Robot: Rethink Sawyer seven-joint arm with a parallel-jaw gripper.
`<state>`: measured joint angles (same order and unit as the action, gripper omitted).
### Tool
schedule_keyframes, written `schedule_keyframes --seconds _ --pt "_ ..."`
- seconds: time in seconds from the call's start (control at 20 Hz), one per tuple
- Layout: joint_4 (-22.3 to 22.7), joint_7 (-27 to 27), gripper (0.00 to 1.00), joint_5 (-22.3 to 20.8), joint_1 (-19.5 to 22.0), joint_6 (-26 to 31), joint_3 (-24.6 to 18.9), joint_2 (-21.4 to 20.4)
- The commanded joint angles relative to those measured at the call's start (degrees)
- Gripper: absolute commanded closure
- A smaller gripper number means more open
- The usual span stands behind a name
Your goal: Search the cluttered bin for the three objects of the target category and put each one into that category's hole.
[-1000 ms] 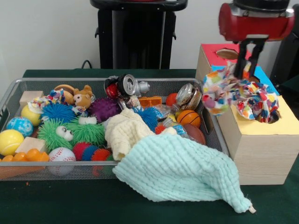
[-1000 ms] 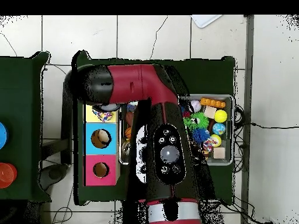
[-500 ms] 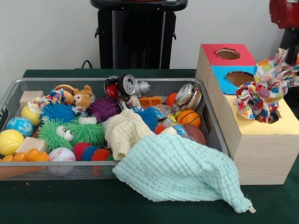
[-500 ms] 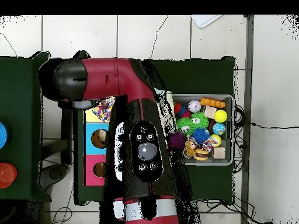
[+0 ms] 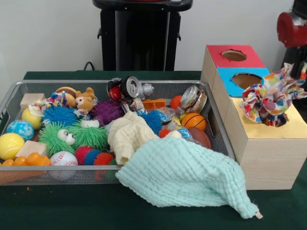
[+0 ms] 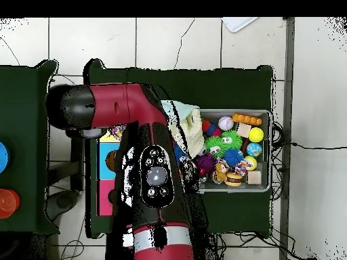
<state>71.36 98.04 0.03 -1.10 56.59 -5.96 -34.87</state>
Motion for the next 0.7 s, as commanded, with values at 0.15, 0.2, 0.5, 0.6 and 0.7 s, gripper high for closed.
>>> schedule_keyframes --seconds 0.15,0.2,0.5,0.6,0.7 --pt "10.25 15.93 1.00 0.23 -1.21 -5.31 2.88 5.77" --pt "10.19 16.05 1.00 -0.06 -1.67 -5.21 3.46 6.01" --pt "12.20 14.73 1.00 3.18 -0.98 -4.79 2.41 8.03" --pt "12.63 14.00 1.00 3.81 -0.59 -5.53 1.78 9.01" --pt "11.88 13.35 1.00 2.53 -1.22 -6.49 2.67 9.64"
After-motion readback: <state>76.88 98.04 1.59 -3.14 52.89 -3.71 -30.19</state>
